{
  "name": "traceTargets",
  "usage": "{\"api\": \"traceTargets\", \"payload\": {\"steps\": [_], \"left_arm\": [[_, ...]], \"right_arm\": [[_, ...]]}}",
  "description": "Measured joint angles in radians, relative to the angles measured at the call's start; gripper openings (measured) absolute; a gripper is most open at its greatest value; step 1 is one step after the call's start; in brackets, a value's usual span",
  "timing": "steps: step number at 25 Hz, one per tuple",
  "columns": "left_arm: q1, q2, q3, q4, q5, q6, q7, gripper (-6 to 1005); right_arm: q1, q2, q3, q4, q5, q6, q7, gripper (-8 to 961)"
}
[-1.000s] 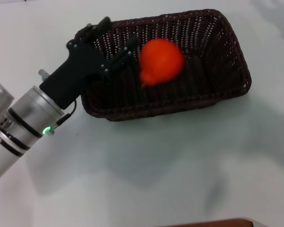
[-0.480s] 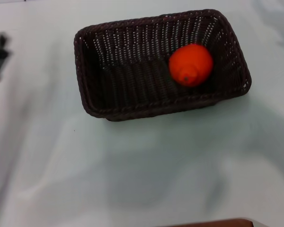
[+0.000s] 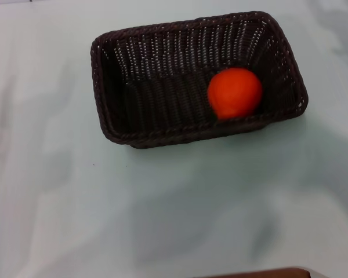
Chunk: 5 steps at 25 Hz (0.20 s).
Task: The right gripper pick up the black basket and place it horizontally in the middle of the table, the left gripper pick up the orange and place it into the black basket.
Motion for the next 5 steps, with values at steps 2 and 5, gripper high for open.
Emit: {"api": "traceTargets", "payload": {"steps": [2,5], "left_arm": [[0.003,0.0,-0.002,0.009,0.0,-0.009,0.002,917],[0.004,0.0,-0.002,0.014,-0.001,-0.011,0.003,917]], "right_arm": [[0.002,0.001,-0.001,0.001,0.0,0.004,0.0,807],[0.006,0.001,-0.001,0.01,0.003,0.006,-0.006,807]]}}
